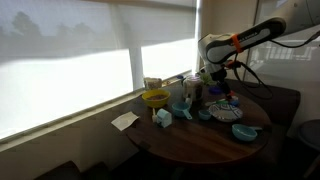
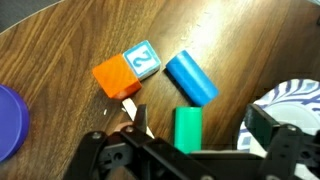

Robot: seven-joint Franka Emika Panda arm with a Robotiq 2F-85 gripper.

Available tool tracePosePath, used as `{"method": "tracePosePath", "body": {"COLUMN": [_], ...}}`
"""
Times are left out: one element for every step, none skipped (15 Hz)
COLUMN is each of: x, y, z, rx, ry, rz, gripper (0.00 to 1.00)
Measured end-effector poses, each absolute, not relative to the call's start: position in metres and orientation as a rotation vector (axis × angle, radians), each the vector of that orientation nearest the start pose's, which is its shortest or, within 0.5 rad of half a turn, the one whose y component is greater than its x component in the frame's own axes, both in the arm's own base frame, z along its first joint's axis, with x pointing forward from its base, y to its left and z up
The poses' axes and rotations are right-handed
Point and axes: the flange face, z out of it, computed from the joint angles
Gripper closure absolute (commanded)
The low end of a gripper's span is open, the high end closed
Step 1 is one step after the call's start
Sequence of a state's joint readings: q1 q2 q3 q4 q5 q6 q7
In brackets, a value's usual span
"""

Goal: Put the green and blue block in an upright position

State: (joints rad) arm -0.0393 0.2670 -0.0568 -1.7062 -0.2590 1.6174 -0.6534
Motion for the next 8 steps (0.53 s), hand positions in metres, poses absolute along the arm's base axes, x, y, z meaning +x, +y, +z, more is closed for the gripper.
{"method": "tracePosePath", "body": {"x": [0.592, 0.593, 0.594, 0.595, 0.597, 0.599, 0.601, 0.604], "y": [-0.080, -0.079, -0.078, -0.077, -0.076, -0.076, -0.075, -0.075], "z": [0.412, 0.410, 0.410, 0.410, 0.410, 0.411, 0.412, 0.412], "rx": [-3.035, -3.034, -3.037, -3.042, -3.049, -3.057, -3.067, -3.077], "ry": [-0.969, -0.973, -0.977, -0.981, -0.987, -0.993, -0.998, -1.003], "rz": [0.696, 0.694, 0.686, 0.672, 0.653, 0.632, 0.605, 0.578], "gripper": [0.00, 0.00, 0.00, 0.00, 0.00, 0.00, 0.00, 0.00]}}
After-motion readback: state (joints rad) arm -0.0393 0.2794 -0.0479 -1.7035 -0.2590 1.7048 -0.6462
